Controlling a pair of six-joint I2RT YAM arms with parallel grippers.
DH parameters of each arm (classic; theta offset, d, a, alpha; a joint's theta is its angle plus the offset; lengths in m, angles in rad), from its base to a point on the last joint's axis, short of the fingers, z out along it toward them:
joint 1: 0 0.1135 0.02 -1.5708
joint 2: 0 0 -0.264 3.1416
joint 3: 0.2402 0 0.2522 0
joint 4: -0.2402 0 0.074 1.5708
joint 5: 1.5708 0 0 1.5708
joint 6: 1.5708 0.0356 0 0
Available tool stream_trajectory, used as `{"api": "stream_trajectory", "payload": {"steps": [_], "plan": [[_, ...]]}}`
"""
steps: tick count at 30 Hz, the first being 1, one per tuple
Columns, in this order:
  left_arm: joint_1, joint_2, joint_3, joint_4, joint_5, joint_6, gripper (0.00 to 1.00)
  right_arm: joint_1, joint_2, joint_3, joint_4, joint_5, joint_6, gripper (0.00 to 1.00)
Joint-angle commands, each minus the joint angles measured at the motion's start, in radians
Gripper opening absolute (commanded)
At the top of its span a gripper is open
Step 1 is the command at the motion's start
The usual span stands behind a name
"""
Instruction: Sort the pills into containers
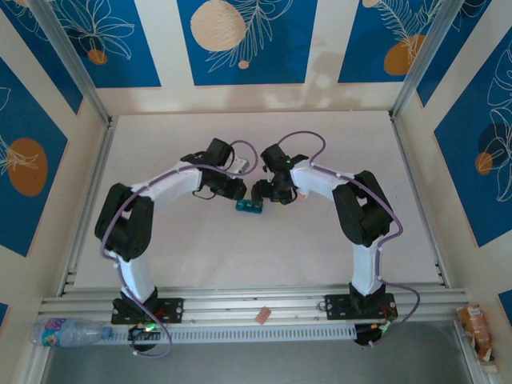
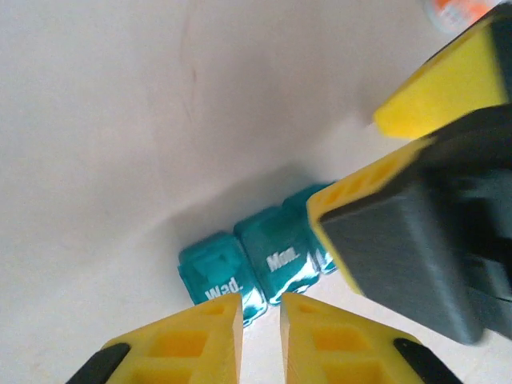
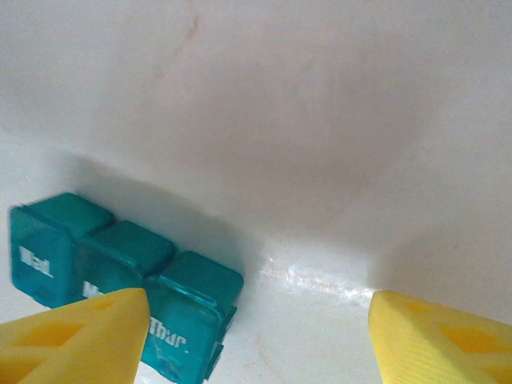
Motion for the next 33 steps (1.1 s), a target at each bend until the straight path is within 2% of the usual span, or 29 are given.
{"api": "stream_trajectory", "payload": {"steps": [1, 4, 7, 8, 9, 10, 17, 19, 20, 26, 33], "plan": [[0.012, -0.112, -0.006, 0.101, -0.068, -0.036, 0.25, -0.013, -0.010, 0.076, -0.057, -0.048, -0.015, 0.73], [0.015, -0.200, -0.088, 0.200, -0.128, -0.051, 0.36, -0.022, -0.042, 0.119, -0.074, -0.063, -0.017, 0.73], [0.022, -0.284, -0.161, 0.283, -0.168, -0.053, 0.53, -0.041, -0.093, 0.145, -0.080, -0.071, -0.019, 0.74], [0.025, -0.308, -0.180, 0.301, -0.182, -0.053, 0.64, -0.051, -0.118, 0.146, -0.074, -0.076, -0.021, 0.74], [0.029, -0.331, -0.195, 0.315, -0.192, -0.051, 0.84, -0.064, -0.142, 0.145, -0.069, -0.079, -0.023, 0.74], [0.033, -0.349, -0.207, 0.327, -0.196, -0.044, 0.99, -0.075, -0.166, 0.141, -0.064, -0.082, -0.026, 0.75], [0.071, -0.501, -0.322, 0.430, -0.287, 0.013, 1.00, -0.191, -0.383, 0.055, -0.020, -0.076, -0.057, 0.83], [0.077, -0.553, -0.382, 0.502, -0.339, 0.049, 1.00, -0.230, -0.442, 0.020, -0.018, -0.059, -0.060, 0.90], [0.080, -0.582, -0.416, 0.544, -0.357, 0.071, 1.00, -0.253, -0.474, -0.004, -0.012, -0.051, -0.062, 0.99], [0.122, -0.687, -0.565, 0.734, -0.447, 0.124, 1.00, -0.373, -0.641, -0.137, 0.035, 0.016, -0.057, 0.99], [0.174, -0.721, -0.672, 0.852, -0.457, 0.161, 1.00, -0.510, -0.743, -0.262, 0.103, 0.120, -0.032, 0.99]]}}
